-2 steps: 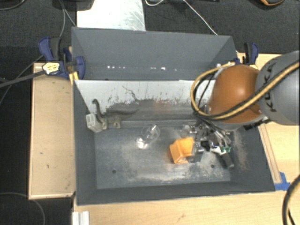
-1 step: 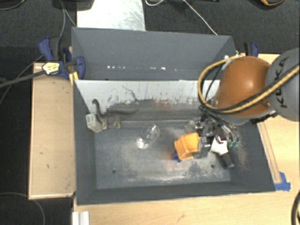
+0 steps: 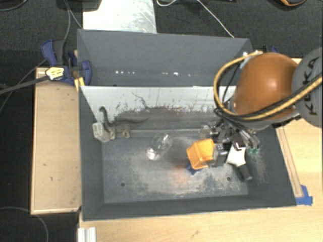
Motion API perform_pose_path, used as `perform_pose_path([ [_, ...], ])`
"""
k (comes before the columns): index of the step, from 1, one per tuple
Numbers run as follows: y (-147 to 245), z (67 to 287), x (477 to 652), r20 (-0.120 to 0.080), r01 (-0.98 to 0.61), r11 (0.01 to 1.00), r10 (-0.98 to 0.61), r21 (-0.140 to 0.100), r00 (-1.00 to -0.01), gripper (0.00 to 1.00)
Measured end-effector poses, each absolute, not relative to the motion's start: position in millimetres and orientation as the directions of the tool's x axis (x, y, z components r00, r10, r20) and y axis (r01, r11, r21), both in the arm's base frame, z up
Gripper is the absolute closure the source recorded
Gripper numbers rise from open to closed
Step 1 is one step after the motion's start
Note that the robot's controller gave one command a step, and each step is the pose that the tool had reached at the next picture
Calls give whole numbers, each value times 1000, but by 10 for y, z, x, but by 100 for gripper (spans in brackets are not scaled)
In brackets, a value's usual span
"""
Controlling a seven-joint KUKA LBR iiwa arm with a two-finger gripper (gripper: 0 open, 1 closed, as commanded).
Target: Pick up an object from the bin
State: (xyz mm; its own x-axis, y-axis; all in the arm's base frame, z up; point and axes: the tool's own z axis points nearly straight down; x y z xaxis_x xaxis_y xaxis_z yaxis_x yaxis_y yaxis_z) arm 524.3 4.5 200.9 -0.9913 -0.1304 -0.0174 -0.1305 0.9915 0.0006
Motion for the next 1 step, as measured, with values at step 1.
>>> perform_pose_path([
  [1, 24, 2932, 5207, -9, -162, 987, -162, 0, -987, 100],
])
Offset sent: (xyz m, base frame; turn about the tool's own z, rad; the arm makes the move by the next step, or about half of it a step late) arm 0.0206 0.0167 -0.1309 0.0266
